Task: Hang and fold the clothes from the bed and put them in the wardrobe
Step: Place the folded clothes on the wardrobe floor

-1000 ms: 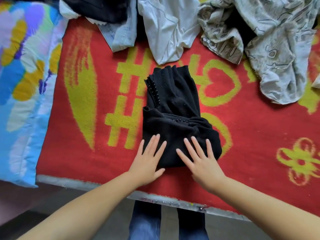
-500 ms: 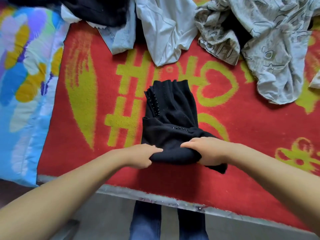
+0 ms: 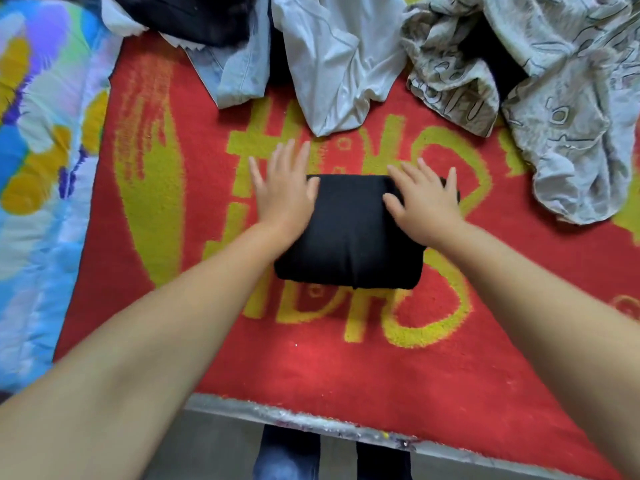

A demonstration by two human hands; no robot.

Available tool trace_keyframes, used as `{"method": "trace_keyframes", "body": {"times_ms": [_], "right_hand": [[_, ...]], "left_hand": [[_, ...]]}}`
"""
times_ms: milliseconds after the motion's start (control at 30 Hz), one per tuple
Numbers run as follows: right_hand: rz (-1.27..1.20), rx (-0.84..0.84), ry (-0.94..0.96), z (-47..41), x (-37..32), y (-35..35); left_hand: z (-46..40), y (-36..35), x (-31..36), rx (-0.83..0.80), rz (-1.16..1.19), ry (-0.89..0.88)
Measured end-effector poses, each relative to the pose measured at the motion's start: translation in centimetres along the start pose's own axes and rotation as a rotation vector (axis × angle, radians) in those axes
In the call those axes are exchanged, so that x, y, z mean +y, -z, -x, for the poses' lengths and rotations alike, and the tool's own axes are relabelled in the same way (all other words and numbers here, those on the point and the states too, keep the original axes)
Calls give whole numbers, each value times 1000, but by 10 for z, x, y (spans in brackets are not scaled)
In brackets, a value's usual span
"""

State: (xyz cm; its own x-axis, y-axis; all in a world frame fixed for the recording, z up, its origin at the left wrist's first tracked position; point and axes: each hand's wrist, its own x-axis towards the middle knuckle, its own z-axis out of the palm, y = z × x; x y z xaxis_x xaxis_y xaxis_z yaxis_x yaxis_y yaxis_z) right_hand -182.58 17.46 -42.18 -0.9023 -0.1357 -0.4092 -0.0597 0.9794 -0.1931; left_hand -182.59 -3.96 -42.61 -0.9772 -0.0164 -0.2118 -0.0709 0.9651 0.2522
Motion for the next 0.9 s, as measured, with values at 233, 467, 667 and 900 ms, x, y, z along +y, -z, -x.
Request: {"method": "trace_keyframes", "body": {"times_ms": [233, 467, 667, 900], "right_hand": [[51, 95, -3, 43, -28, -69], [123, 45, -10, 24, -23, -85], [151, 103, 128, 56, -27, -59], [335, 91, 346, 89, -24, -84]], "left_hand": [[58, -61, 15, -137, -132, -92], [40, -75, 9, -190, -175, -121], [69, -55, 4, -123, -197, -343], [114, -73, -18, -87, -361, -366]]}}
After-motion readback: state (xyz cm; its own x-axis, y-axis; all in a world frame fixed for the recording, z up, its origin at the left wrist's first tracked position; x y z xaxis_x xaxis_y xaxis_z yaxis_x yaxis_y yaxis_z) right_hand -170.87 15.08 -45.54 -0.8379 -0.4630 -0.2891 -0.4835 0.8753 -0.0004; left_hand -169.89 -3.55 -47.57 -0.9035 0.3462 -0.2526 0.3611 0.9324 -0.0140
